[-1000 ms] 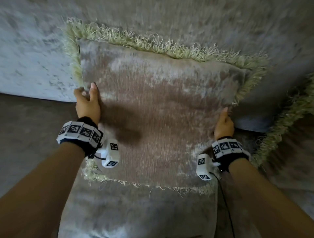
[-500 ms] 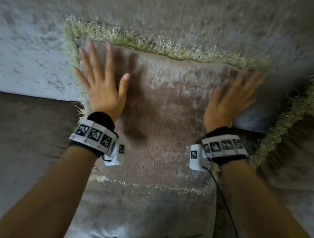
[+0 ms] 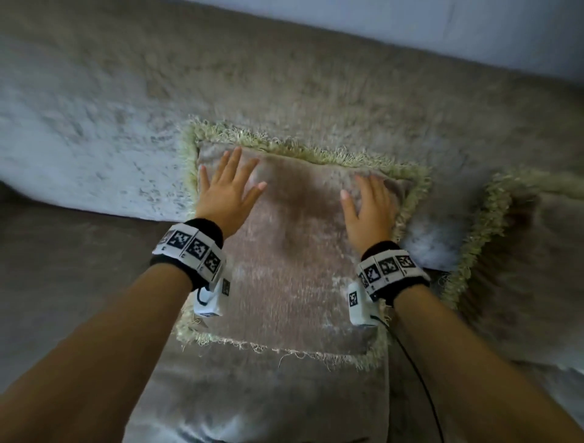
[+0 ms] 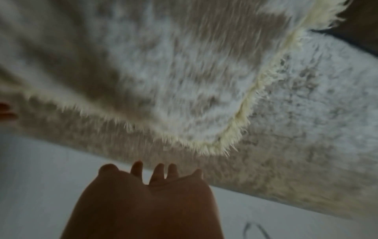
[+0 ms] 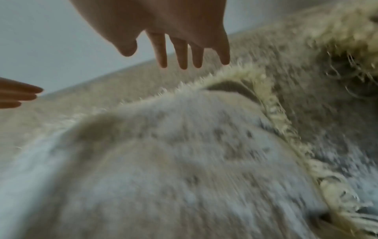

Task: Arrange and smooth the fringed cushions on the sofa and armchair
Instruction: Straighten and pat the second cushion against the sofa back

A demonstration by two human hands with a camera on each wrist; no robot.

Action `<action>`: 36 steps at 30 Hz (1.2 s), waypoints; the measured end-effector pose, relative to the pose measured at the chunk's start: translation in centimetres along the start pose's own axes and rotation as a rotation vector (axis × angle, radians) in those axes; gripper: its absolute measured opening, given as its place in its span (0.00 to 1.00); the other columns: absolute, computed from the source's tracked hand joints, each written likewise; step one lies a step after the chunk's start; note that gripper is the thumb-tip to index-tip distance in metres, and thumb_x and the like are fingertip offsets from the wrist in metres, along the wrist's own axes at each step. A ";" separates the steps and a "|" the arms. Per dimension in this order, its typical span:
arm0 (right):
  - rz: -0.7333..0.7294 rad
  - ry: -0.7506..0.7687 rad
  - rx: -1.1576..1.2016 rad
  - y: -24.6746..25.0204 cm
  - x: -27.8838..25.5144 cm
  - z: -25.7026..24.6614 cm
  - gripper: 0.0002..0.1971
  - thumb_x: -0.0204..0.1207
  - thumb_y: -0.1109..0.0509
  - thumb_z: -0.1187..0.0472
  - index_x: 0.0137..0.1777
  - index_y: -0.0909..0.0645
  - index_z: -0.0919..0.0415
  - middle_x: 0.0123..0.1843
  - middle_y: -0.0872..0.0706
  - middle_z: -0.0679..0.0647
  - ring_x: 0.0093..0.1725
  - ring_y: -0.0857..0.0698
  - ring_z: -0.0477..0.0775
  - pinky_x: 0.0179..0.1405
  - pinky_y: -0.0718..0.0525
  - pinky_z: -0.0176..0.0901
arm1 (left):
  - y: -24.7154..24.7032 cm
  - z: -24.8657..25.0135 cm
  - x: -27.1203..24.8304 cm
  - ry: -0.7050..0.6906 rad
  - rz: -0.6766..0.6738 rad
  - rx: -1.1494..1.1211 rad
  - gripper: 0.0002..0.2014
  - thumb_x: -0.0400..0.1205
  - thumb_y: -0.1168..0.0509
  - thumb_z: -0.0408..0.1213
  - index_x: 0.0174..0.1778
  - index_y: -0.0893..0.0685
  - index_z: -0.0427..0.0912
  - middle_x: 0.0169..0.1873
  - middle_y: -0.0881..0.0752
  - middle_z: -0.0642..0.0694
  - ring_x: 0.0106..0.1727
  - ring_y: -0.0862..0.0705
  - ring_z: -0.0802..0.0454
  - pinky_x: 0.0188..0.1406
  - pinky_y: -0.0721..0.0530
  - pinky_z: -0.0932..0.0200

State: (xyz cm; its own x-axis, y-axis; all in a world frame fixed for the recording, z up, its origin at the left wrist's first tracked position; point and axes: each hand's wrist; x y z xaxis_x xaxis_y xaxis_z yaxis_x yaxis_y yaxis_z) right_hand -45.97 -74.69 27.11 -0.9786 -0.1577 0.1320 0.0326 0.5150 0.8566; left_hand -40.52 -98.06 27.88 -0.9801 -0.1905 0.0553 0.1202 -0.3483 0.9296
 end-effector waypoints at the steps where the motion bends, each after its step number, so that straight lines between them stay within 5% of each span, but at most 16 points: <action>1: -0.010 0.048 0.009 1.3 -0.6 -1.2 0.28 0.79 0.49 0.43 0.75 0.31 0.56 0.79 0.33 0.57 0.80 0.38 0.59 0.79 0.44 0.62 | 1.9 0.5 -1.1 0.001 0.020 -0.016 0.26 0.86 0.54 0.54 0.81 0.43 0.52 0.83 0.51 0.48 0.84 0.53 0.49 0.80 0.61 0.40; 8: 0.046 0.259 0.101 11.7 -5.1 -13.3 0.20 0.82 0.41 0.51 0.69 0.25 0.60 0.68 0.22 0.57 0.69 0.26 0.60 0.68 0.30 0.54 | 17.3 2.5 -8.0 -0.029 0.192 -0.102 0.22 0.86 0.48 0.51 0.73 0.28 0.46 0.78 0.34 0.44 0.79 0.36 0.44 0.79 0.49 0.41; 15: -0.036 0.346 0.254 16.7 -7.2 -24.7 0.19 0.81 0.40 0.49 0.68 0.25 0.57 0.69 0.22 0.55 0.71 0.26 0.57 0.71 0.27 0.57 | 28.9 1.3 -14.2 0.008 0.349 -0.093 0.23 0.86 0.48 0.51 0.74 0.30 0.44 0.72 0.25 0.43 0.72 0.28 0.43 0.75 0.37 0.43; 21: -0.207 0.515 0.461 15.8 -9.3 -34.3 0.17 0.81 0.38 0.53 0.66 0.22 0.60 0.66 0.18 0.56 0.67 0.22 0.56 0.69 0.24 0.53 | 35.4 -2.5 -21.1 0.182 0.494 -0.047 0.23 0.86 0.47 0.50 0.74 0.30 0.43 0.69 0.23 0.43 0.70 0.25 0.43 0.71 0.32 0.47; 25: -0.250 0.633 0.569 14.1 -11.6 -39.9 0.11 0.78 0.33 0.62 0.58 0.18 0.65 0.57 0.16 0.60 0.55 0.18 0.55 0.55 0.22 0.39 | 38.0 -5.3 -26.4 0.399 0.623 -0.037 0.21 0.84 0.44 0.49 0.72 0.27 0.45 0.66 0.20 0.44 0.67 0.24 0.44 0.69 0.29 0.47; 30: -0.335 0.700 0.652 10.7 -16.4 -46.6 0.10 0.75 0.36 0.71 0.50 0.15 0.63 0.47 0.21 0.56 0.46 0.23 0.51 0.52 0.21 0.49 | 40.2 -9.5 -33.9 0.617 0.749 -0.031 0.20 0.84 0.43 0.48 0.70 0.25 0.43 0.62 0.18 0.42 0.65 0.23 0.42 0.66 0.26 0.46; 36: -0.553 0.855 0.706 7.1 -23.7 -54.0 0.11 0.75 0.37 0.72 0.52 0.16 0.63 0.46 0.19 0.58 0.44 0.23 0.49 0.43 0.30 0.29 | 41.9 -14.6 -42.4 0.789 0.855 -0.050 0.20 0.85 0.45 0.49 0.70 0.27 0.45 0.61 0.18 0.44 0.64 0.22 0.46 0.66 0.25 0.45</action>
State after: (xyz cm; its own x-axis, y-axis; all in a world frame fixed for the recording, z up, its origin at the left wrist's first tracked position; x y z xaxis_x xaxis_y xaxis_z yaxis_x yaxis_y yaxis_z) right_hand -11.63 -112.76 56.99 -0.3709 -0.8610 0.3481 -0.7186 0.5035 0.4797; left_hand 8.34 -117.97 59.14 -0.2081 -0.8929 0.3992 0.7179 0.1378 0.6824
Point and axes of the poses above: each hand's wrist, its own x-axis towards the middle knuckle, its own y-axis out of the back of the hand, z = x × y
